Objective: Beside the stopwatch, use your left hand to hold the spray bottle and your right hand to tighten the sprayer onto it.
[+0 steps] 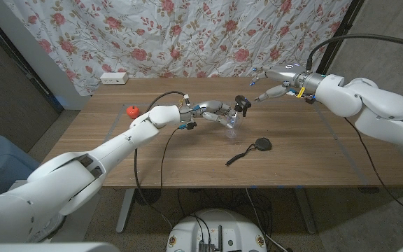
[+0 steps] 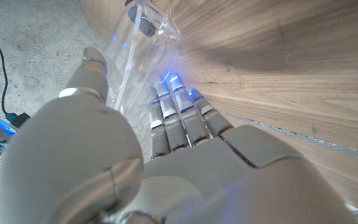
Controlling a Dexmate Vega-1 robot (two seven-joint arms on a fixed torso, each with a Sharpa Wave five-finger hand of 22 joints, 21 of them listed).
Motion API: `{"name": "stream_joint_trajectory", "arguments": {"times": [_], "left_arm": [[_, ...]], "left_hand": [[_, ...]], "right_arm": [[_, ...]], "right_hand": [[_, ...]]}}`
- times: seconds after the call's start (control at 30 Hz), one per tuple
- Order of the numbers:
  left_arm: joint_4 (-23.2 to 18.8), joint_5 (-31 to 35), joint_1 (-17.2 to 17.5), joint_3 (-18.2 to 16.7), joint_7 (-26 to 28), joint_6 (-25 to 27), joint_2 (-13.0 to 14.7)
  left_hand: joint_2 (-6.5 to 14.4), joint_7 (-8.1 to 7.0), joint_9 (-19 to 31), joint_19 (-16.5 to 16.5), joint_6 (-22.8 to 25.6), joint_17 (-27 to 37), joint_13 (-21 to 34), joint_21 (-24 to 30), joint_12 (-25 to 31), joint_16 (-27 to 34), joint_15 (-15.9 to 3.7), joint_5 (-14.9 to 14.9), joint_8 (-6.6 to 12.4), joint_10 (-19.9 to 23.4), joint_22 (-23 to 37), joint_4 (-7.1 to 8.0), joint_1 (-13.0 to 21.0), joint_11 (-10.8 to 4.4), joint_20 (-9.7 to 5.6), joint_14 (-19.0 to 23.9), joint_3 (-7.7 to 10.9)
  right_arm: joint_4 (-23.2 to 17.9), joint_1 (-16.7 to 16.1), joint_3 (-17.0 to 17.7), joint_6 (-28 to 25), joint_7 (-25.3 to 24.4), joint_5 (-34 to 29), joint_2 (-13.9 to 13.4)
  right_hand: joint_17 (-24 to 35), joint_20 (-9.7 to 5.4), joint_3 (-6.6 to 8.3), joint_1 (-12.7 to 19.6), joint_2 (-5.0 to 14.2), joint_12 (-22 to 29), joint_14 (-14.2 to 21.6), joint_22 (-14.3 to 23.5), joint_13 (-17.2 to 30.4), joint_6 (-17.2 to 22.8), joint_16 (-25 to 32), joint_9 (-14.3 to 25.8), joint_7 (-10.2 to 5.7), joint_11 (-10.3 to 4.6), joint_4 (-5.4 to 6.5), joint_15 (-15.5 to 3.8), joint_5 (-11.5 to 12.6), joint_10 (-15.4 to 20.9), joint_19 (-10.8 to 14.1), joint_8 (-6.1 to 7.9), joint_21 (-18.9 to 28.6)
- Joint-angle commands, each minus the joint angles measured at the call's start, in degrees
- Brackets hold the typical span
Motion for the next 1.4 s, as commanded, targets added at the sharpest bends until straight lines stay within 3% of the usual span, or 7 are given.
{"name": "stream_joint_trajectory", "arguments": {"times": [0.03, 0.43, 0.8, 1.07, 1.4], "left_arm": [[1.75, 0.00, -1.00, 0.17, -1.06, -1.24, -0.72], [2.03, 0.16, -1.82, 0.75, -2.21, -0.54, -1.22], [2.64, 0.31, -2.48, 1.29, -2.98, -0.17, -1.83], [2.74, 0.47, -2.71, 1.61, -3.32, 0.23, -2.02], [3.29, 0.77, -3.14, 1.81, -3.13, 0.37, -2.42]], "left_hand": [[3.82, -5.67, 0.24, -0.44, 7.41, 0.24, 0.09, -0.30, -0.06, -0.11, -7.52, 0.31, 20.88, 5.14, 0.07, 0.35, 3.57, -5.62, -4.02, -0.57, 0.15], [3.80, -5.64, 0.24, -0.47, 7.37, 0.10, 0.07, -0.18, -0.13, -0.22, -7.52, 0.33, 20.82, 5.30, 0.07, 0.38, 3.52, -5.69, -3.99, -0.71, -0.02], [3.96, -5.60, 0.24, -0.49, 7.38, 0.04, 0.10, -0.11, -0.19, -0.22, -7.53, 0.35, 20.78, 5.35, 0.07, 0.45, 3.47, -5.64, -3.98, -0.67, -0.10], [4.04, -5.59, 0.24, -0.52, 7.45, -0.06, 0.12, -0.08, -0.26, -0.27, -7.60, 0.37, 20.78, 5.33, 0.07, 0.46, 3.45, -5.72, -3.98, -0.63, -0.12], [4.18, -5.45, 0.24, -0.48, 7.44, -0.15, 0.15, -0.03, -0.31, -0.31, -7.54, 0.39, 20.74, 5.38, 0.07, 0.49, 3.41, -5.60, -3.98, -0.55, -0.12]], "right_arm": [[2.85, 0.94, 0.67, 7.92, -0.49, 1.66, -1.48], [5.63, 2.46, 0.41, 14.66, -2.15, 0.24, -0.52], [6.85, 5.35, -0.68, 18.74, 0.36, -1.05, 0.61], [8.03, 6.51, -1.13, 21.82, 0.91, -1.77, 1.16], [9.90, 8.43, -1.97, 24.93, 2.53, -1.84, 2.24]], "right_hand": [[0.18, -0.10, 0.64, 1.77, -0.06, -0.14, -0.90, 0.06, 0.11, -0.71, -0.17, 0.22, 0.00, -0.04, -0.25, 0.50, 0.75, -1.47, -0.94, -0.28, -0.10], [0.19, -0.56, 1.40, 5.67, -0.87, -0.06, -3.00, 0.03, 0.20, -2.26, -0.34, 0.30, -0.01, 0.82, -0.43, 1.74, 2.66, -5.89, -1.72, -0.93, 0.01], [0.27, -0.63, 1.64, 6.79, -0.97, 0.18, -3.90, 0.02, 0.21, -2.96, -0.38, 0.27, -0.01, 1.01, -0.29, 2.22, 3.23, -6.69, -2.18, -1.26, -0.02], [0.36, -0.68, 2.28, 9.02, -0.80, 0.38, -6.49, 0.01, 0.20, -3.69, -0.73, 0.23, -0.03, 1.12, -0.23, 4.03, 4.07, -7.93, -3.39, -1.65, -0.16], [0.39, -0.62, 2.52, 9.88, -0.73, 0.45, -7.17, 0.00, 0.18, -3.46, -0.70, 0.24, -0.04, 0.97, -0.19, 4.34, 4.39, -8.40, -3.81, -1.60, -0.16]]}}
